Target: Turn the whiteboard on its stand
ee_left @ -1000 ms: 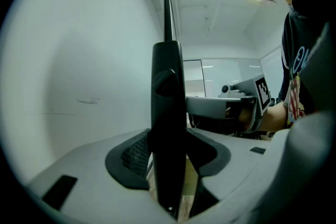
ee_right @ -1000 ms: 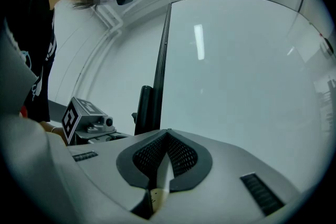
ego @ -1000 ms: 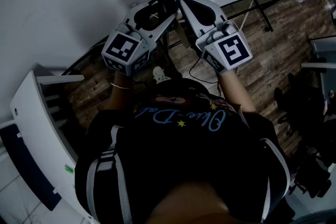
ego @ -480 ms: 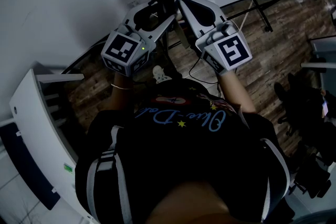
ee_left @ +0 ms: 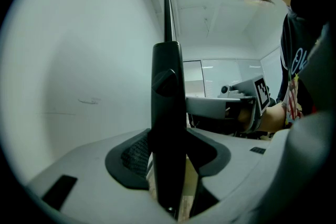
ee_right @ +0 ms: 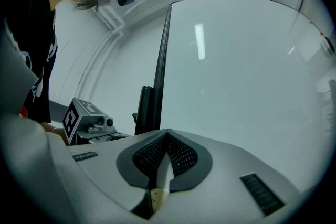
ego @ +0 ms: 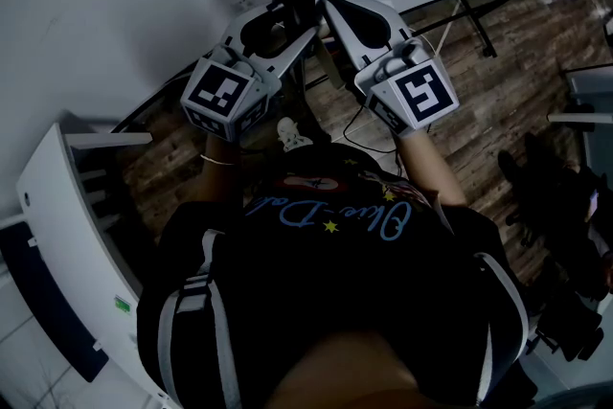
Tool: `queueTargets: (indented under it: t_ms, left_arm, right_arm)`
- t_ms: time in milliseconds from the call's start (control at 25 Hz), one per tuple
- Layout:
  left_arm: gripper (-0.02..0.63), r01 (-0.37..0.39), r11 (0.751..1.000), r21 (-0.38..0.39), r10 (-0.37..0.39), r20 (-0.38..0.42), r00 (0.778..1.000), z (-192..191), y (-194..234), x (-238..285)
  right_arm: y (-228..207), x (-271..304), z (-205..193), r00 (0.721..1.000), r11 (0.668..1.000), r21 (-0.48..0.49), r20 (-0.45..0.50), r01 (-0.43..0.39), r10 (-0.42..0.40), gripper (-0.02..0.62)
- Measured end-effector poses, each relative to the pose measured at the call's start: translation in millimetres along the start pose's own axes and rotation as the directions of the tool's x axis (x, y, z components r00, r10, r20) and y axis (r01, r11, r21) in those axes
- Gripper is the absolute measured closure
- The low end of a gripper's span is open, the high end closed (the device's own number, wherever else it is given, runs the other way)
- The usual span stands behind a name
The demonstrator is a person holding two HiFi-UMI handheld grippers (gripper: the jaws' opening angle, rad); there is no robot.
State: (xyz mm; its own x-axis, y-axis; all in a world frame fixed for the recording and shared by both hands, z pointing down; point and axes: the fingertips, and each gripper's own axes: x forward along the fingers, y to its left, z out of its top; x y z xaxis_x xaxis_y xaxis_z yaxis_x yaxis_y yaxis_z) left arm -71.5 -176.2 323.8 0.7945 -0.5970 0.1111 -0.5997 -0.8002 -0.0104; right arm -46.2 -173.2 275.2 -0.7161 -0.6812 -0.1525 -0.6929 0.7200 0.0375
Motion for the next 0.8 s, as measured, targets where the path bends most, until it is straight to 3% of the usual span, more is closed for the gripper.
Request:
queueTargets:
  t_ms: [400, 800]
  left_arm:
    - [0.396, -0.026, 1.000, 0.006, 0.026, -0.006, 1.000, -1.1, -3.2, -0.3]
    - [0.367, -0.086, 0.991, 0.099, 0.089, -0.023, 0.996, -3.1, -4.5, -1.2]
  right_arm:
    - [2.2, -3.7, -0.9, 1.000, 1.000, 0.009, -0.007, -0.005, 0.005, 0.574]
    - [-3.6, -8.4, 5.1, 1.000, 1.000, 0.009, 0.026, -0.009, 0.008, 0.574]
